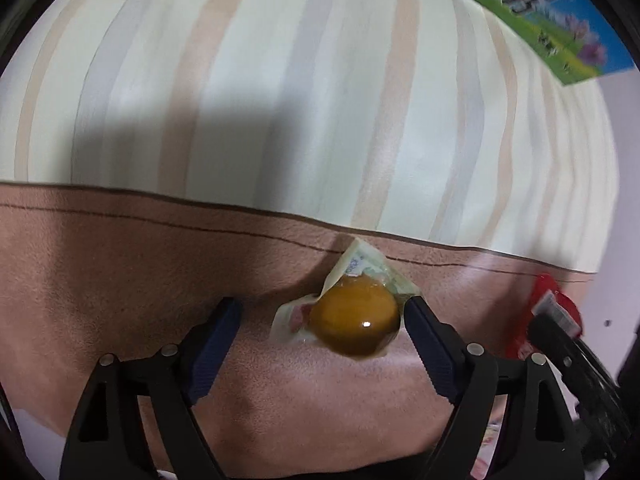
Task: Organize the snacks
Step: 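Lift the orange candy with left tool while right tool lifts the red pack toward the box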
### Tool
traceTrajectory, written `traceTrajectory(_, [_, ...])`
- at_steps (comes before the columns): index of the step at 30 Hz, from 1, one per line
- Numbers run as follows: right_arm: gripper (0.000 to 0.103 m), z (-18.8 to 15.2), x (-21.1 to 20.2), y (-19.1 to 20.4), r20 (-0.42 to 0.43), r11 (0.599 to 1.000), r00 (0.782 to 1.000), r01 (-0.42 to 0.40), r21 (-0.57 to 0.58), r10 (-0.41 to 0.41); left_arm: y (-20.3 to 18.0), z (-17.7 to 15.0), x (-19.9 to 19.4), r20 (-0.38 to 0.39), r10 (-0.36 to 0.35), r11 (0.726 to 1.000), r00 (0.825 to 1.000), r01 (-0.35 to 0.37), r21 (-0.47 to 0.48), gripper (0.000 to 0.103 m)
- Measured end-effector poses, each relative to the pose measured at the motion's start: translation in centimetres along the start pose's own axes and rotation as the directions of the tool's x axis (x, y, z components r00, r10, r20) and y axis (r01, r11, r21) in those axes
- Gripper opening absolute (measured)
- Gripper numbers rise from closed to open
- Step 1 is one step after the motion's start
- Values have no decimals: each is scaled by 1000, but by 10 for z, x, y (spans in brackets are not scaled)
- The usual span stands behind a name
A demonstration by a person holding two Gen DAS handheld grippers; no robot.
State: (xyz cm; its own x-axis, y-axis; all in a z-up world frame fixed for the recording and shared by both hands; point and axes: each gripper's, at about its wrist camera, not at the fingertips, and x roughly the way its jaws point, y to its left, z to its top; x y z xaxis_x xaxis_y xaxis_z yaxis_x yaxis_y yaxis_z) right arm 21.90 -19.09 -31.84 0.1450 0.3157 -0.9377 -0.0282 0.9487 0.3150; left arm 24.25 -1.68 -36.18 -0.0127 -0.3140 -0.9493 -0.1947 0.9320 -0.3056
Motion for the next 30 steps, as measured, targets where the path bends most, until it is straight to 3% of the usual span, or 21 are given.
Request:
traceTrajectory(2, [43, -1, 1, 1, -2, 1000, 1000, 2, -1, -2, -10, -2, -3, 32, 53, 997, 998, -55, 56, 80])
traceTrajectory(3, [43, -2, 2, 1, -2, 1000, 1000, 1, 1, -1, -19, -5, -5, 39, 73, 993, 997, -76, 85, 62])
traceTrajectory(4, [43, -3, 2, 2, -2, 1000, 1000, 0, 4, 0, -26, -8, -7, 57, 93, 988, 994, -99, 117, 53])
traceTrajectory(8, [43, -4, 2, 2, 0, 1000, 1000, 1, 4, -1, -31, -13, -12, 97, 111, 984, 989, -123, 132, 52])
traceTrajectory(16, [43, -6, -3, 2, 19, 1000, 1000, -3, -7, 4, 2, -64, -41, 121, 87, 989, 989, -100, 106, 51])
traceTrajectory(20, [43, -6, -7, 4, 29, 1000, 1000, -9, -15, 10, -13, -73, -61, 163, 66, 991, 985, -83, 104, 51])
traceTrajectory(25, [43, 3, -31, 12, 82, 999, 996, -44, -30, 47, -23, -77, -104, 237, 11, 991, 971, -43, 128, 51])
traceTrajectory(30, [43, 32, -73, 27, 171, 995, 981, -82, -63, 92, -42, -58, -154, 304, -54, 986, 951, 4, 165, 51])
